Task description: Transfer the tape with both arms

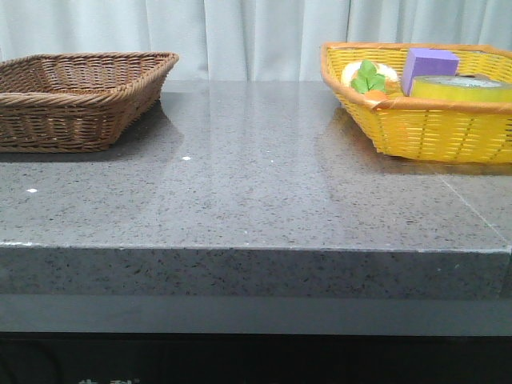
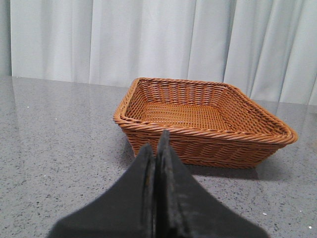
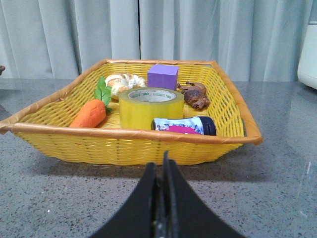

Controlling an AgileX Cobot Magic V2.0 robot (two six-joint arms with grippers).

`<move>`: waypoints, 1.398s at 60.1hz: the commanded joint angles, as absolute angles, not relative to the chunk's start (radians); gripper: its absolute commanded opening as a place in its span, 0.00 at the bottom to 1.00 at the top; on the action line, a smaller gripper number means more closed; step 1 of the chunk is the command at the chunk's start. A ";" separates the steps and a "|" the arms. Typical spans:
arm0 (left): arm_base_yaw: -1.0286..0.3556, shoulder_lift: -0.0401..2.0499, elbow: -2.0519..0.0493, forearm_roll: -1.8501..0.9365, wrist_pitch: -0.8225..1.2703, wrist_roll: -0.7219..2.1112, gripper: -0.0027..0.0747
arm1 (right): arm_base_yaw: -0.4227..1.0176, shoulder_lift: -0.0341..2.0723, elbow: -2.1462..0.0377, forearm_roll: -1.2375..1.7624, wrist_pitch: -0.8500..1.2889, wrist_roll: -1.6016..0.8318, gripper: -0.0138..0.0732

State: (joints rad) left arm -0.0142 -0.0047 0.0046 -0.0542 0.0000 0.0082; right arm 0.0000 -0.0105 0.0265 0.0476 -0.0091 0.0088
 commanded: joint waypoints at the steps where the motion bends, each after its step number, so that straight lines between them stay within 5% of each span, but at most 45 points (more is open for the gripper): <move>1: -0.013 -0.020 0.011 -0.063 -0.081 0.000 0.01 | -0.004 -0.033 0.021 0.047 -0.093 0.000 0.08; 65: -0.013 -0.020 -0.004 -0.063 -0.111 0.000 0.01 | -0.004 -0.033 0.020 0.046 -0.115 0.000 0.08; 84: -0.013 -0.002 -0.243 -0.061 0.041 0.000 0.01 | -0.004 -0.031 -0.195 0.046 0.024 0.000 0.08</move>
State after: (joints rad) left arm -0.0142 -0.0047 -0.1382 -0.0542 0.0717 0.0082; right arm 0.0000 -0.0105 -0.0858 0.0476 0.0384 0.0088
